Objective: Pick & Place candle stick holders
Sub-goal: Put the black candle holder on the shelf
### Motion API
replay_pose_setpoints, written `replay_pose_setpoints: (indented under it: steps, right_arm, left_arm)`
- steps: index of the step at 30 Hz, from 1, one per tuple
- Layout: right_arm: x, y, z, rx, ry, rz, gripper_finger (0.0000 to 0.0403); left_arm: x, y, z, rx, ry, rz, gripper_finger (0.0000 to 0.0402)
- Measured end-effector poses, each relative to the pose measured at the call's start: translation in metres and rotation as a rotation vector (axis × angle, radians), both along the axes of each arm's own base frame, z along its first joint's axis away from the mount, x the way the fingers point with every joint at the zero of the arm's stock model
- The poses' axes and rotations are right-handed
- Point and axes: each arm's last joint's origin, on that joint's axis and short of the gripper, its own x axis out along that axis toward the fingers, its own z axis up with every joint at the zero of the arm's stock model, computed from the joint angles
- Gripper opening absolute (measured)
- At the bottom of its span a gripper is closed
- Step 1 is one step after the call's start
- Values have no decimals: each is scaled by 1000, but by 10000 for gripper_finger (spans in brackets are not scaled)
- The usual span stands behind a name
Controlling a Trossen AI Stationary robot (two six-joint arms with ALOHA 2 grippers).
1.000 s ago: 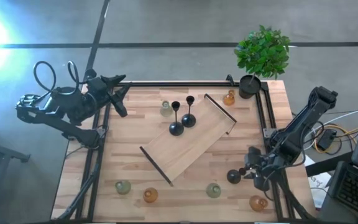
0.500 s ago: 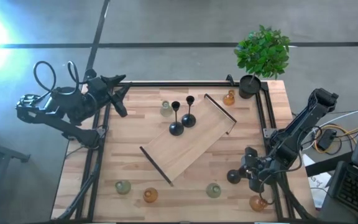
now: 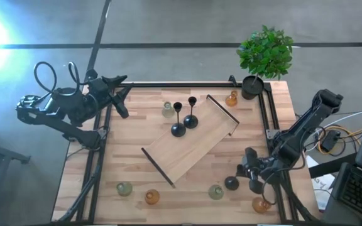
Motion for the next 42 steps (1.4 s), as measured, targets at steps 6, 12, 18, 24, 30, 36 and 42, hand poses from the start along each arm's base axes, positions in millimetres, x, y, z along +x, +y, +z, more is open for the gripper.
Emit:
replay_pose_setpoints:
  steps: [6, 12, 18, 24, 30, 36, 42]
  right_arm:
    - [3, -13, 17, -17, -58, -78, 9]
    - [17, -28, 60, -89, -105, -101, 9]
    - [30, -45, 115, -131, -215, -119, 8]
    - [35, -64, 152, -182, -233, -163, 8]
    - [63, -72, 154, -266, -149, -115, 8]
    - [95, -81, 146, -351, -88, -108, 8]
    - [121, -91, 148, -367, -87, -114, 8]
  left_arm:
    - [0, 0, 0, 0, 0, 0, 163]
    - [0, 0, 0, 0, -1, 0, 163]
    - [0, 0, 0, -1, -2, 0, 163]
    - [0, 0, 0, -3, -4, 0, 163]
    - [0, 0, 0, -4, -7, 0, 163]
    - [0, 0, 0, -4, -7, 0, 163]
    - [0, 0, 0, -4, -8, 0, 163]
